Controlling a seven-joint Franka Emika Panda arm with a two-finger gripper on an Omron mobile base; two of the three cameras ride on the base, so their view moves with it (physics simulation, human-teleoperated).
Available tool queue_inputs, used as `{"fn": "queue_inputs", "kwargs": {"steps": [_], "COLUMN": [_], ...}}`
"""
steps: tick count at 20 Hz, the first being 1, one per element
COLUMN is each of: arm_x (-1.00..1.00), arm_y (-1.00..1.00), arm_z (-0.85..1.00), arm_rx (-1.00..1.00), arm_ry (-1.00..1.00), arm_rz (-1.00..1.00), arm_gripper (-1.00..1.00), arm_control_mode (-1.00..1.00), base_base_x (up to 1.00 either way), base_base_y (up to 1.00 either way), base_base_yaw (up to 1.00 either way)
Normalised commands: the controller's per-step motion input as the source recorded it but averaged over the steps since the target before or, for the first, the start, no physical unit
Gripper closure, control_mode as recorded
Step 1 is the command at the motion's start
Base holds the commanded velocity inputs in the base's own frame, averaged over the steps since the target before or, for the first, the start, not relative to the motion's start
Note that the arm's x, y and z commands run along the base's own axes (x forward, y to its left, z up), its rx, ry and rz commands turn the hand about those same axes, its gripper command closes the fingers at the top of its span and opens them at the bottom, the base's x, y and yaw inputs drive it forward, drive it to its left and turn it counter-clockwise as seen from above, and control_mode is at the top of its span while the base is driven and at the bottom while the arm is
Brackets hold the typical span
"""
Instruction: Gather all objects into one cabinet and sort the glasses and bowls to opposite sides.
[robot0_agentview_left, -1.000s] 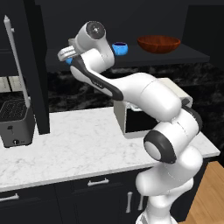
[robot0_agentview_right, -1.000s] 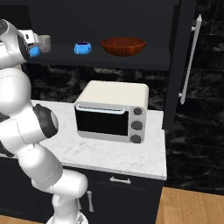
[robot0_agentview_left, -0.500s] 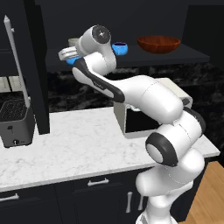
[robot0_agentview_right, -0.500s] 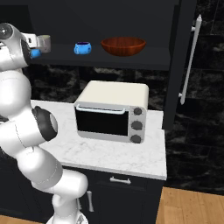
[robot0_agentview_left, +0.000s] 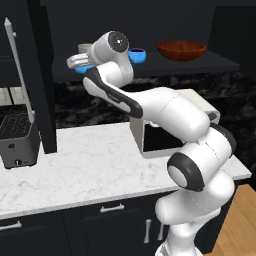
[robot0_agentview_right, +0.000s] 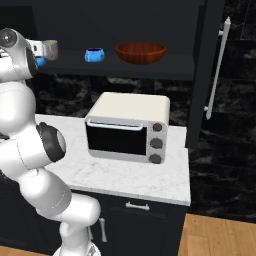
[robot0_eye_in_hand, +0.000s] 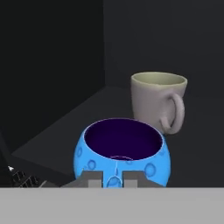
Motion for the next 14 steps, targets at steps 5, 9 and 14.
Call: {"fn": "queue_inputs", "kwargs": {"steps": [5,9,14], "arm_x": [0.0,0.0,-0.09], "arm_y": [0.02,0.0,-0.1], "arm_z": [-0.07,0.0,0.43], "arm_rx": [0.07,0.05,0.21], "arm_ry": [0.0,0.0,-0.01], "arm_rz": [0.0,0.0,0.0], "arm_gripper": [-1.0,-1.0,-1.0], "arm_control_mode": [-1.0,-1.0,-1.0], "base_base_x": [0.0,0.0,0.0], "base_base_y": [0.0,0.0,0.0], "base_base_yaw": [0.0,0.0,0.0]}}
